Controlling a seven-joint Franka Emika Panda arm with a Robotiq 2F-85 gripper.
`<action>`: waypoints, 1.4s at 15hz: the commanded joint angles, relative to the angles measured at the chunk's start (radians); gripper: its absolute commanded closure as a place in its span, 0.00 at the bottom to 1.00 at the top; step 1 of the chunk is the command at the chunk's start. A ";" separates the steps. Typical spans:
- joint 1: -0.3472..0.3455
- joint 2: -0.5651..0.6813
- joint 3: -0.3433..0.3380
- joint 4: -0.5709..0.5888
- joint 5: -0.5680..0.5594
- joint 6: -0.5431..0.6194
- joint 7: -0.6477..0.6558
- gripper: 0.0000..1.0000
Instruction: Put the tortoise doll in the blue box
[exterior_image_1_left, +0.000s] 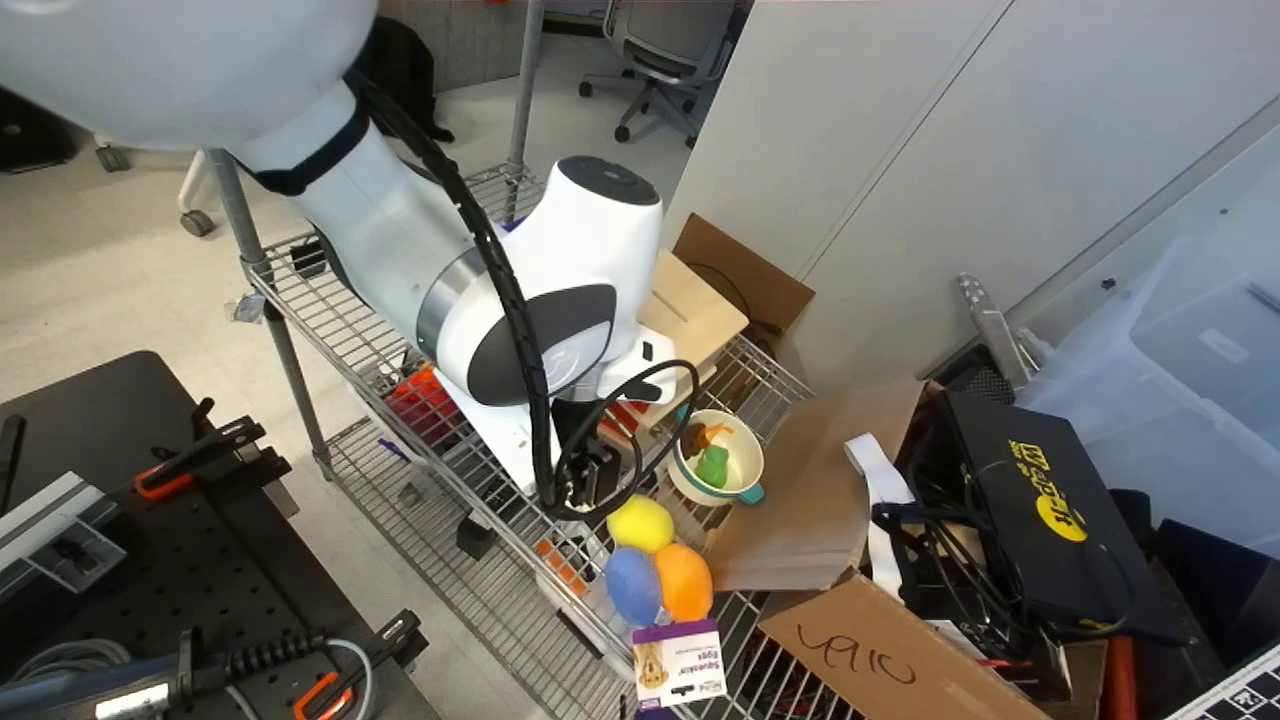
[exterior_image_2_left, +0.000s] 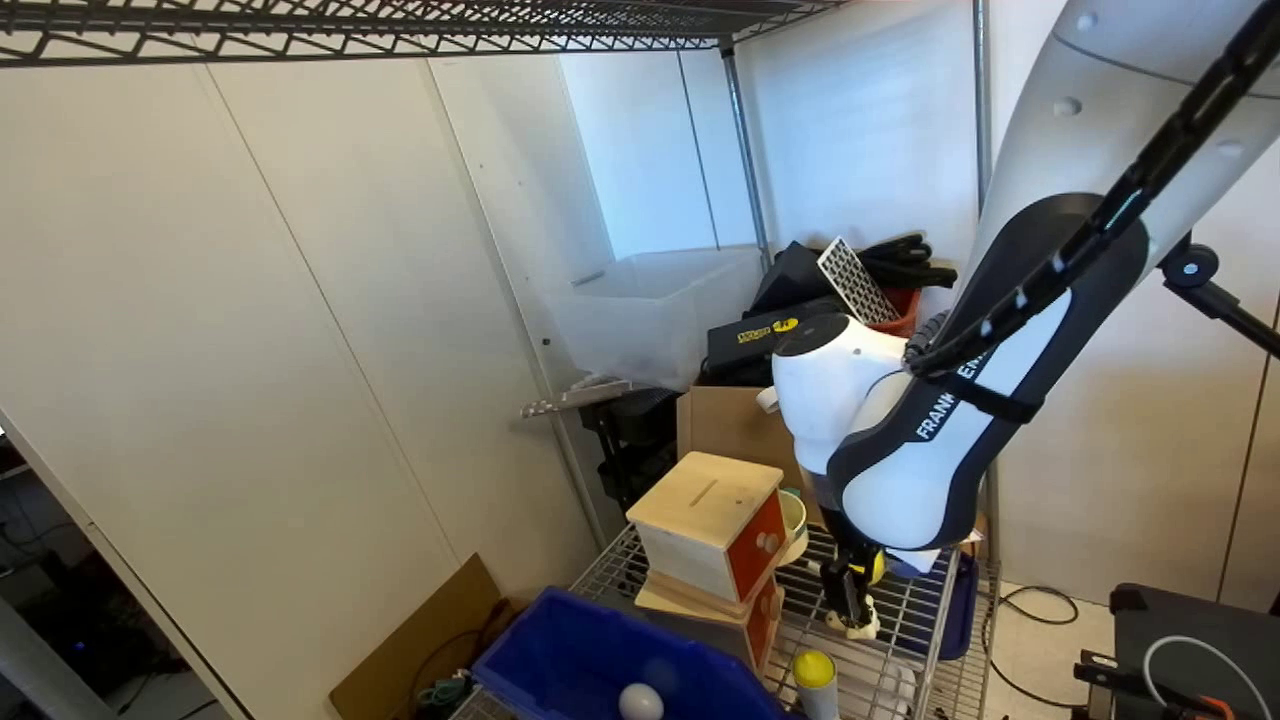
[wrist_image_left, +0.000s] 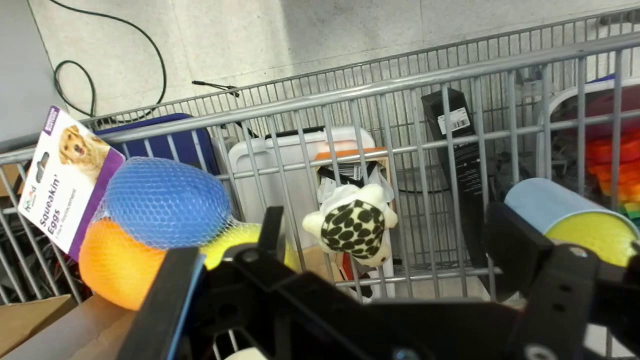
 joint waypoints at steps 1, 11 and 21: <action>0.015 0.046 -0.021 0.033 -0.010 0.018 0.021 0.00; 0.021 0.109 -0.025 0.099 -0.006 0.022 0.018 0.00; 0.009 0.101 0.006 0.098 0.006 -0.001 -0.061 0.00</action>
